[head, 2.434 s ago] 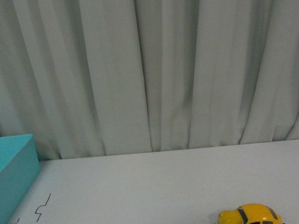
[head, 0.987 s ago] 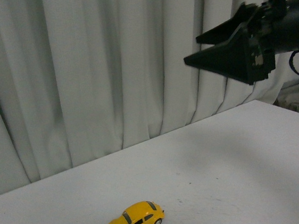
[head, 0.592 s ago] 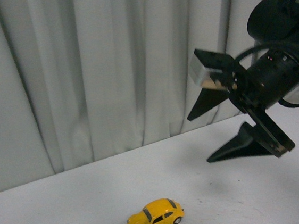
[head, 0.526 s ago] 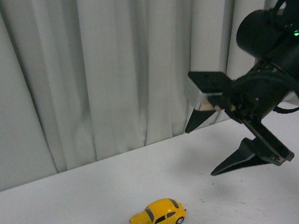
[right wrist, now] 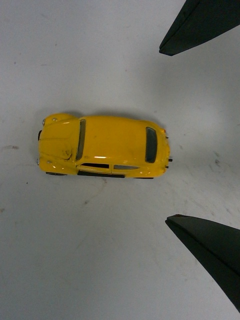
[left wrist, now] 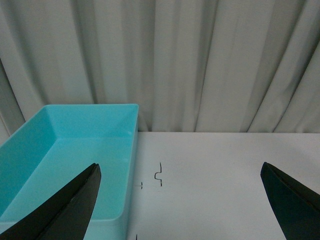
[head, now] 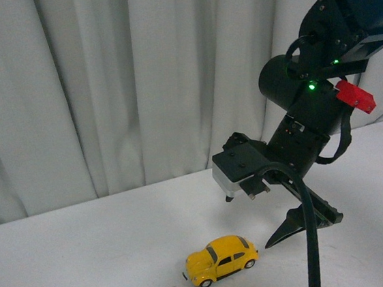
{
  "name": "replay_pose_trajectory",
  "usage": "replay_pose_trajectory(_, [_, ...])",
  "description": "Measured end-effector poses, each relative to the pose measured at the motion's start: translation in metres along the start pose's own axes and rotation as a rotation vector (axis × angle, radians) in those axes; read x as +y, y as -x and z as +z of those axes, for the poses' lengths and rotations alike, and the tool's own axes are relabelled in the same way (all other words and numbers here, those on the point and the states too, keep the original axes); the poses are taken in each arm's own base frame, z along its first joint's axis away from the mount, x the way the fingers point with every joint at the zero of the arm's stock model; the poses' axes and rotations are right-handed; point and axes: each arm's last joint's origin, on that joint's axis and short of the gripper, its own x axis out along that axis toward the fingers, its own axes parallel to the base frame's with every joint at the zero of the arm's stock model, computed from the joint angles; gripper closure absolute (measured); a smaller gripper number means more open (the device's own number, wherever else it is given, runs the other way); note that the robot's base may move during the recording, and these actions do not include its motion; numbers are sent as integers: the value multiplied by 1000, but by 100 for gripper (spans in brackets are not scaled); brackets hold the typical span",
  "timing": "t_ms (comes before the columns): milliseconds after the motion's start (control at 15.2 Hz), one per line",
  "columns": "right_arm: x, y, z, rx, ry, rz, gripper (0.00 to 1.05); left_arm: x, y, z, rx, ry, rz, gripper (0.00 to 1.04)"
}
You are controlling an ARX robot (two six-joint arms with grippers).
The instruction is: Wind up and store yellow beetle toy
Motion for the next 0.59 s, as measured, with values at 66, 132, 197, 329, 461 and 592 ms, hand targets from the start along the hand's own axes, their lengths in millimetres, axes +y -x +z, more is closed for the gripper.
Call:
replay_pose_trajectory(66, [-2,-10,4,1,6,32,7,0,0,0,0,0,0,7])
replay_pose_trajectory(132, [-3,-20,8,8,18,59,7,0,0,0,0,0,0,7])
replay_pose_trajectory(197, [-4,-30,11,25,30,85,7,0,0,0,0,0,0,7])
replay_pose_trajectory(329, [-6,-44,12,41,44,106,7,0,0,0,0,0,0,7])
replay_pose_trajectory(461, [-11,-56,14,46,60,112,7,0,0,0,0,0,0,7])
replay_pose_trajectory(592, [-14,-64,18,62,80,117,8,0,0,0,0,0,0,7])
